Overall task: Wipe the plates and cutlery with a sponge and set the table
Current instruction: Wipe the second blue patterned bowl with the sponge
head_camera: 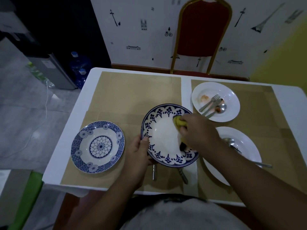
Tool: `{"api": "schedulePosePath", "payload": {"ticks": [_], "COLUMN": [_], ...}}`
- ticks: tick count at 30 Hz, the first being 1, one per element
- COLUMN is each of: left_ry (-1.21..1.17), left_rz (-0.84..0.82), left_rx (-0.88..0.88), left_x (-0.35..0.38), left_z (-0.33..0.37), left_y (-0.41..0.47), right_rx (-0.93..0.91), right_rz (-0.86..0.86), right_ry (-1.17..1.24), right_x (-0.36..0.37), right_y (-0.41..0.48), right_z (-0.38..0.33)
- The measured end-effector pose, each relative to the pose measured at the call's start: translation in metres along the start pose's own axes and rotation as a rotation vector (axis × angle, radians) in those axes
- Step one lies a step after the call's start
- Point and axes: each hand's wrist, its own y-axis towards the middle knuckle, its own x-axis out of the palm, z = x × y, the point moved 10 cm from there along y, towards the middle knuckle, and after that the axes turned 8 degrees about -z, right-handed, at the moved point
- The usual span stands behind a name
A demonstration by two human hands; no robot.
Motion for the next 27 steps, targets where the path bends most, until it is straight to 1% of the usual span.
{"api": "schedulePosePath", "payload": {"ticks": [1, 2, 3, 5, 7, 9, 11, 12, 14, 17, 20, 22, 25, 27], "left_ry": [0.019, 0.038, 0.050, 0.033, -0.013, -0.036, -0.044, -0.037, -0.020, -0.003, 0.024, 0.002, 0.017, 0.038], "left_rz": [-0.018, -0.039, -0.056, -0.064, -0.041, -0.005, 0.014, 0.009, -0.003, -0.034, -0.017, 0.023, 0.046, 0.058], "left_rx": [0.003, 0.006, 0.006, -0.012, -0.022, -0.022, -0.025, -0.029, -0.042, -0.037, -0.004, 0.017, 0.067, 0.082], "left_x": [0.003, 0.008, 0.013, 0.018, 0.014, 0.004, -0.004, -0.005, -0.003, 0.005, 0.006, 0.001, -0.003, -0.004], "left_z": [0.000, 0.001, 0.002, 0.003, 0.004, 0.004, 0.005, 0.004, 0.002, 0.002, 0.004, 0.006, 0.015, 0.017], "left_y": [-0.001, -0.002, -0.003, -0.002, 0.000, 0.004, 0.004, 0.004, 0.003, 0.001, -0.001, -0.003, -0.001, 0.003], "right_rx": [-0.025, -0.088, -0.164, -0.312, -0.401, -0.450, -0.425, -0.418, -0.462, -0.486, -0.347, -0.219, -0.114, -0.110], "right_rz": [0.032, 0.045, 0.017, -0.124, -0.280, -0.406, -0.531, -0.537, -0.458, -0.346, -0.136, -0.044, -0.100, -0.160], "right_ry": [0.024, 0.037, 0.039, 0.025, 0.011, -0.050, -0.116, -0.076, 0.028, 0.041, 0.045, -0.025, -0.221, -0.232], "right_x": [-0.003, -0.003, 0.003, 0.023, 0.040, 0.050, 0.057, 0.054, 0.044, 0.038, 0.013, -0.003, -0.001, 0.014], "right_y": [0.005, 0.007, 0.008, -0.003, -0.021, -0.040, -0.053, -0.057, -0.061, -0.049, -0.012, 0.006, -0.002, -0.022], "right_z": [-0.005, -0.017, -0.032, -0.063, -0.080, -0.083, -0.071, -0.066, -0.067, -0.078, -0.066, -0.039, -0.015, -0.020]}}
